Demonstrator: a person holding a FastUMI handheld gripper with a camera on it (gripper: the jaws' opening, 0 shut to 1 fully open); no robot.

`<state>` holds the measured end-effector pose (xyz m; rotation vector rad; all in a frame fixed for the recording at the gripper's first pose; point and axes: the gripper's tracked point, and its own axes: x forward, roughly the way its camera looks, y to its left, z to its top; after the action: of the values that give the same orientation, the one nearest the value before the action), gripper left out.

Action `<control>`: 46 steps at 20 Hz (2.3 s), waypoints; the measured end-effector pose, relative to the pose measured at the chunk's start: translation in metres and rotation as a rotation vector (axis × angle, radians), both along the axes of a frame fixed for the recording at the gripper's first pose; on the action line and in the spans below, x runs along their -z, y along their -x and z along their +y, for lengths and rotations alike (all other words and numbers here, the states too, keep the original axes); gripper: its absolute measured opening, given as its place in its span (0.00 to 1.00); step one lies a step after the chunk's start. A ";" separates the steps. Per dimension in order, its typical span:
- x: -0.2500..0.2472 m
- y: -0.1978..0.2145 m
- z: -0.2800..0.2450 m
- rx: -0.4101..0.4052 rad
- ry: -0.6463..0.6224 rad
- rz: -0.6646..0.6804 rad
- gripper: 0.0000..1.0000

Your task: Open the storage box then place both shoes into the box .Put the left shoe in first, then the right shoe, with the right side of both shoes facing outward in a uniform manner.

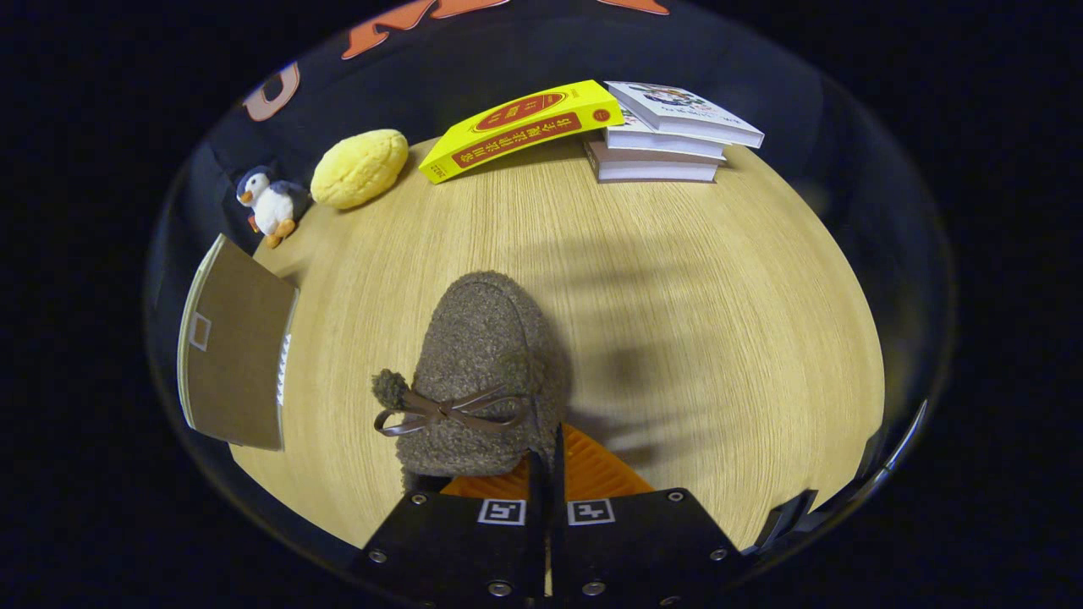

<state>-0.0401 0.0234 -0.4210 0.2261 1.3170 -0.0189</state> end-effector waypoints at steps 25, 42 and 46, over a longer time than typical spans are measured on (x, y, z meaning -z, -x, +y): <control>-0.187 -0.089 0.316 -0.120 -0.168 -0.139 0.04; -0.137 -0.092 0.387 -0.142 -0.136 -0.061 0.23; -0.169 -0.102 0.381 -0.165 -0.155 -0.140 0.42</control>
<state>0.0620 0.4048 -0.2522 0.2457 1.1951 0.2356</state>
